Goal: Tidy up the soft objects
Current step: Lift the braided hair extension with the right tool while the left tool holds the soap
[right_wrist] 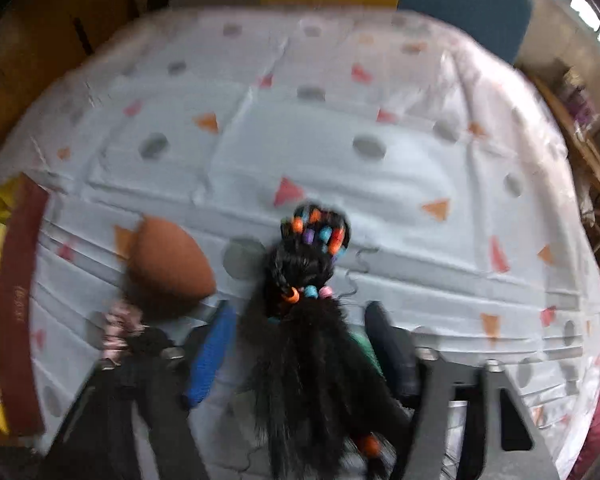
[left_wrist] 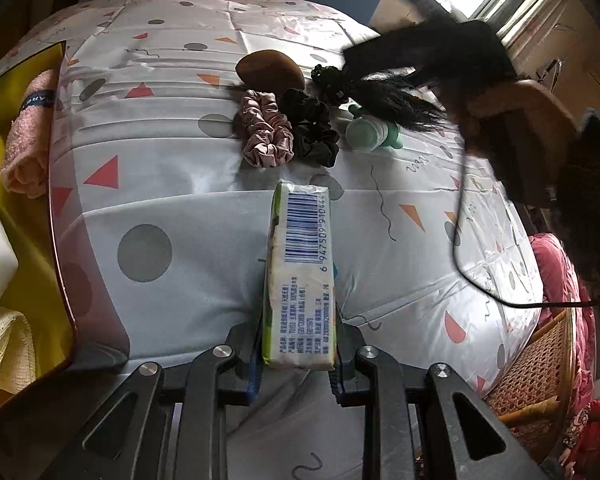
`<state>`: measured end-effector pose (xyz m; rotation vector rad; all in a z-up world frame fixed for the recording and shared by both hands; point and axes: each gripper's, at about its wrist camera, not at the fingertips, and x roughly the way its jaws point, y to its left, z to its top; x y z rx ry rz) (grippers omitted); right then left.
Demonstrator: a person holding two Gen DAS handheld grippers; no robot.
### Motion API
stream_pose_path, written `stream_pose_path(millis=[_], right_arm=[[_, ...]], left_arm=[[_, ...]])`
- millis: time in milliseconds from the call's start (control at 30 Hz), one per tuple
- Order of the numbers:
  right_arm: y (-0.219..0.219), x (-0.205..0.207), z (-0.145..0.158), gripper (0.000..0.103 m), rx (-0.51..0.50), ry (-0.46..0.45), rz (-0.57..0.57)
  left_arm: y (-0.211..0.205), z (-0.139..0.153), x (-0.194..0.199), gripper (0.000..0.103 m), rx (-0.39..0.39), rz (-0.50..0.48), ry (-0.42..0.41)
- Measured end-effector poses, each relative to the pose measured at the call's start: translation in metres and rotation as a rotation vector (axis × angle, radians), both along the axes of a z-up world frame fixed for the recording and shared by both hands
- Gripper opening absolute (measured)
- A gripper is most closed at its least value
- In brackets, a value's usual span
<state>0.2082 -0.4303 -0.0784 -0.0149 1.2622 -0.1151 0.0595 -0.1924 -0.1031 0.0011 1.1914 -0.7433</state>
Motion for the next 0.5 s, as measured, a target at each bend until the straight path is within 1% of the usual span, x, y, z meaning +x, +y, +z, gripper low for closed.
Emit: stream_pose_path(millis=[33,67,167,233,300,400,500], right_arm=[[-0.001,0.001,-0.006,0.029,-0.010,0.016,-0.009],[-0.004,0.001,-0.008,0.025,-0.024,0.005,-0.024],[-0.017,-0.010,0.012,0.023,0.025,-0.089,-0.069],[-0.024,-0.023,0.030,0.023,-0.009,-0.132,-0.077],[-0.030,-0.040,0.045,0.023,-0.018,-0.154,-0.076],[-0.038,-0.071,0.055,0.024,-0.003,-0.131,-0.083],[-0.041,-0.104,0.047,0.024,0.038,-0.091,-0.121]], left_arm=[[0.000,0.000,0.001,0.025,-0.003,0.001,0.004],[0.001,0.000,0.001,0.025,-0.006,0.002,0.007],[0.001,-0.001,0.001,0.025,-0.011,0.000,0.006],[0.001,-0.001,0.001,0.025,-0.008,0.000,0.000],[0.002,0.000,0.000,0.025,-0.007,0.000,-0.005],[0.002,0.000,-0.001,0.025,-0.006,0.001,-0.012],[0.003,0.000,-0.003,0.025,0.002,-0.002,-0.024]])
